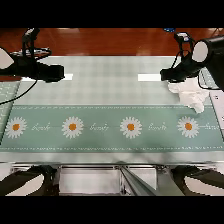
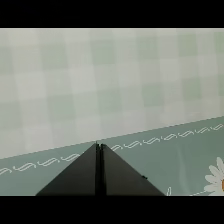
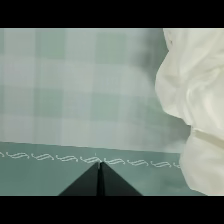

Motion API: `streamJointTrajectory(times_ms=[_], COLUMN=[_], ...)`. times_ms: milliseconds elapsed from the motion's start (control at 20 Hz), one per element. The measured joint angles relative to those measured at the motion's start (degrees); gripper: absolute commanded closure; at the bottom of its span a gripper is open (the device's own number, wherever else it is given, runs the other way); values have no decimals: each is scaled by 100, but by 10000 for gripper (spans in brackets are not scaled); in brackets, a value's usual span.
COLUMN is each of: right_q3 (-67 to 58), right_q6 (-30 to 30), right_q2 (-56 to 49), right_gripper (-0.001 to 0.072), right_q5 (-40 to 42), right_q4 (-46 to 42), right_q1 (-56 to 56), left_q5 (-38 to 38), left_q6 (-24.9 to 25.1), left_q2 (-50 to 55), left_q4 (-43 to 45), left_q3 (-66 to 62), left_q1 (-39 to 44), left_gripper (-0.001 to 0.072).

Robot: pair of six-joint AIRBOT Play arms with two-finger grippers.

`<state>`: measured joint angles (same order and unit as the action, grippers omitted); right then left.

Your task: Fold the shirts.

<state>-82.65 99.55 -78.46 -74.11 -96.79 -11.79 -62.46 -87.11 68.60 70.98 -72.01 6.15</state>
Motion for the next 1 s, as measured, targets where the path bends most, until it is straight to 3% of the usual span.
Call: streamJointTrajectory(times_ms=[950, 1000], right_q3=[0, 0], right_q6=[2, 2], right_q2=[0, 0], right_gripper=[677, 592], right_q5=[337, 507], right_q4=[-11, -66], right_q1=[0, 0], left_q5=[243, 378], left_q6=[0, -11], left_q2=[11, 20], left_q4=[-2, -13], left_q3=[0, 2], left_q1=[0, 0], left_gripper=[689, 689])
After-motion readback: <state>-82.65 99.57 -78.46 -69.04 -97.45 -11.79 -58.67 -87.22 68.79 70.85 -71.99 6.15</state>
